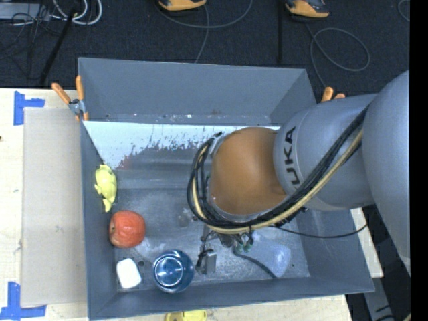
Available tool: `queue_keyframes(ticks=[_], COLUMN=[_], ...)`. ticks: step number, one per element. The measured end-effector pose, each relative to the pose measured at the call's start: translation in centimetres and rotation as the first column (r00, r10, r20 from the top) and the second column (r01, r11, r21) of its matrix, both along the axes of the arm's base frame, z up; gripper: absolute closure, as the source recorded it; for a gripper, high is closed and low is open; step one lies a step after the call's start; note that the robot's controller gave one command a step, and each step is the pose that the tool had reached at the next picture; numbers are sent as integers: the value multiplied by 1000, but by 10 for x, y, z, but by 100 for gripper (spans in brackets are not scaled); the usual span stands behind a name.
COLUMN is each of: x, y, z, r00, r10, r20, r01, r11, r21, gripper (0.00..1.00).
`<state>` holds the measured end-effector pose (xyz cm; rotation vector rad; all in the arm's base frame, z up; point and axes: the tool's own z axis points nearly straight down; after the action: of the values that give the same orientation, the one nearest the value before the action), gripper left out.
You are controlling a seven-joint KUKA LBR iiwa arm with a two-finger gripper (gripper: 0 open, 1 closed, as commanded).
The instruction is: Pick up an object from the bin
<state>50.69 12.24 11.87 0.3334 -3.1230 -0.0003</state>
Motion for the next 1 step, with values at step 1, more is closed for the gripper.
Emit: queue_keyframes(ticks=[1], x=[-10], y=[-3], z=[-11], r00=[994], r10=[106], r20=[-3], r01=[-106], r11=[994], r21=[-3], gripper=[0])
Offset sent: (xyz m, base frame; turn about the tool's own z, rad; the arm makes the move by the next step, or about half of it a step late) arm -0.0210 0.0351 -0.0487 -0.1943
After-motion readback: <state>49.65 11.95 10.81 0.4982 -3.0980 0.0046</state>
